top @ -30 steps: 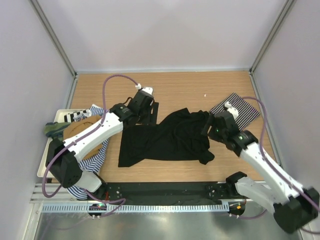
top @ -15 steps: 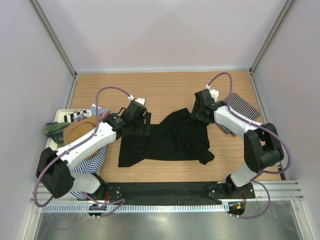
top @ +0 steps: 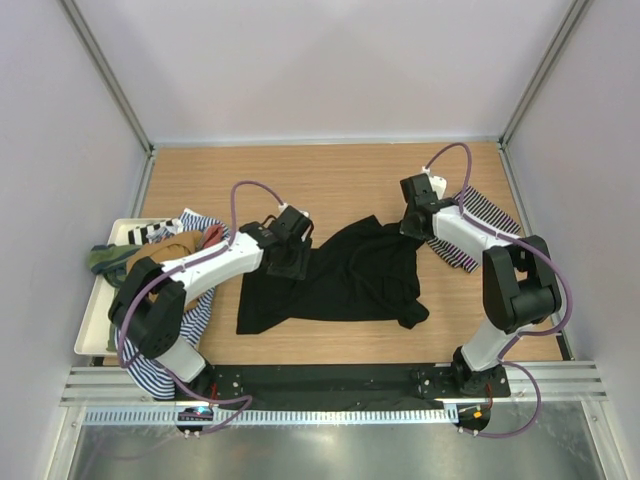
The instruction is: Fold and stack the tank tops
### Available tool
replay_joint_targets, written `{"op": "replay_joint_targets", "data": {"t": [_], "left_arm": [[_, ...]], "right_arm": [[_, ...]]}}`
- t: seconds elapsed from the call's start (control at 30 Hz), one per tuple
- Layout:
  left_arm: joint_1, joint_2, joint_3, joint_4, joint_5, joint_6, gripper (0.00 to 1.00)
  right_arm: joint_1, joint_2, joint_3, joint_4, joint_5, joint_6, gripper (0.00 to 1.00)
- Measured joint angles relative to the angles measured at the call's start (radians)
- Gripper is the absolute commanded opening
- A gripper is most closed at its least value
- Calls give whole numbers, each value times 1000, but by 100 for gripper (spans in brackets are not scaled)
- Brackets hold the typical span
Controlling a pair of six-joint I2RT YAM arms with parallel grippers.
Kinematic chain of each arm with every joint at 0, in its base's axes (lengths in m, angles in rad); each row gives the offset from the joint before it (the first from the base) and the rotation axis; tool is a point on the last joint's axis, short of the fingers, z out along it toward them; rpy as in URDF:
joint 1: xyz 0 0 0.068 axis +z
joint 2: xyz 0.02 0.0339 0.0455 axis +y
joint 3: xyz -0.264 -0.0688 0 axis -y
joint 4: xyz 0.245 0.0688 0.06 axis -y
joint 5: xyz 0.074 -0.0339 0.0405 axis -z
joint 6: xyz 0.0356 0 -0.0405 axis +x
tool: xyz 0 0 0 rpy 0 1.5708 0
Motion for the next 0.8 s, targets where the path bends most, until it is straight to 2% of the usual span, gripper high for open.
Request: {"op": "replay_joint_targets", "data": {"t": [0.2, 0.23, 0.33, 0.57, 0.7, 0.8], "left_arm": [[0, 19, 0, -1, 91, 13, 38], [0, 25, 0, -1, 109, 14, 33], [0, 45, 0, 0, 140, 17, 30], [0, 103, -4, 0, 149, 9, 30], [0, 105, -15, -9, 93, -4, 42], [0, 89, -31, -10, 63, -19, 47]], "right_arm": [[-16, 0, 0, 16, -23, 0, 1], [-18, 0, 0, 18, -27, 0, 1], [-24, 0, 0, 22, -34, 0, 1], [-31, -3, 0, 26, -47, 0, 1], [-32, -12, 0, 26, -51, 0, 1], [-35, -16, 0, 27, -55, 0, 1]]}}
